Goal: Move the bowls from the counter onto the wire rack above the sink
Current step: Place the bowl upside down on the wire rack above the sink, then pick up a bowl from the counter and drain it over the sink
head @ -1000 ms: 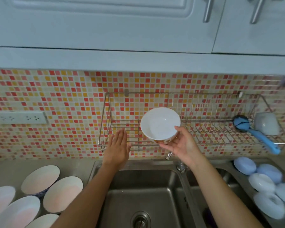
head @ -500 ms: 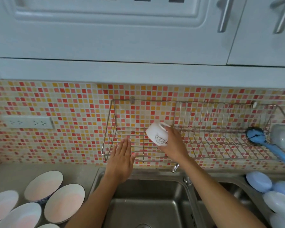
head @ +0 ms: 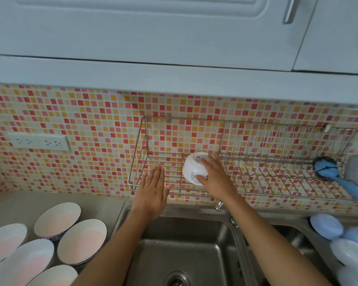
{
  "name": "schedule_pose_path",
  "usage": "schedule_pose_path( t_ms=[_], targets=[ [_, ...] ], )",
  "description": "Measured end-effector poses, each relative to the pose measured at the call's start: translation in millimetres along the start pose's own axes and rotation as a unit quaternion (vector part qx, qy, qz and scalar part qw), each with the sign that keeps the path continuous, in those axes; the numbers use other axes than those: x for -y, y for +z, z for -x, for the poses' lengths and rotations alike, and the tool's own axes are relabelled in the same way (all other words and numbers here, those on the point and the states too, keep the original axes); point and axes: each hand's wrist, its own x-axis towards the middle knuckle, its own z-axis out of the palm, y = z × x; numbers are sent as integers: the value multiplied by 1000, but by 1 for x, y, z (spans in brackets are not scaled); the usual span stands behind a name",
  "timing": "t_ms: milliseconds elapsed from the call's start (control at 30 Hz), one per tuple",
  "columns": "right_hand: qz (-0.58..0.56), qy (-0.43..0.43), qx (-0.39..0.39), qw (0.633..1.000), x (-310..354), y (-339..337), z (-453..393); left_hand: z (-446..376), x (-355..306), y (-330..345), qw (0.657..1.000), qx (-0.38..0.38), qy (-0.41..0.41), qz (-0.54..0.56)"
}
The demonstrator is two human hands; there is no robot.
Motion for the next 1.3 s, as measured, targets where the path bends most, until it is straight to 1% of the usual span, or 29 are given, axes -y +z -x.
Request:
schedule_pose_path(
  t_ms=[100,167,267,467,567,767,900,1000,1100,1200,1300],
  targets=[
    [128,-1,3,992,1,10,14,1,-1,2,1000,-10,-9,-3],
    [173,-15,-3,985,3,18,25,3,-2,3,1000,-20,-11,-9],
    [183,-9,1,983,5,21,30,4,-3,6,999,-39,-15,-10],
    [150,42,80,985,7,13,18,4,-4,8,999,-43,-28,-18],
    [140,59,95,984,8,10,13,4,-6,7,998,-45,-31,-12],
    [149,59,64,985,5,15,14,7,-9,5,999,-23,-47,-10],
    [179,25,16,983,3,17,18,11,-2,-5,1000,10,-23,9],
    [215,-7,-18,976,9,21,29,20,16,-11,999,31,-19,25],
    [218,-17,-17,976,26,27,41,40,39,-15,999,21,-19,18],
    [214,-19,-26,976,53,49,46,64,68,-20,1000,14,-20,19],
    [207,-11,-27,978,89,71,46,87,103,-29,997,25,-65,41]
  ],
)
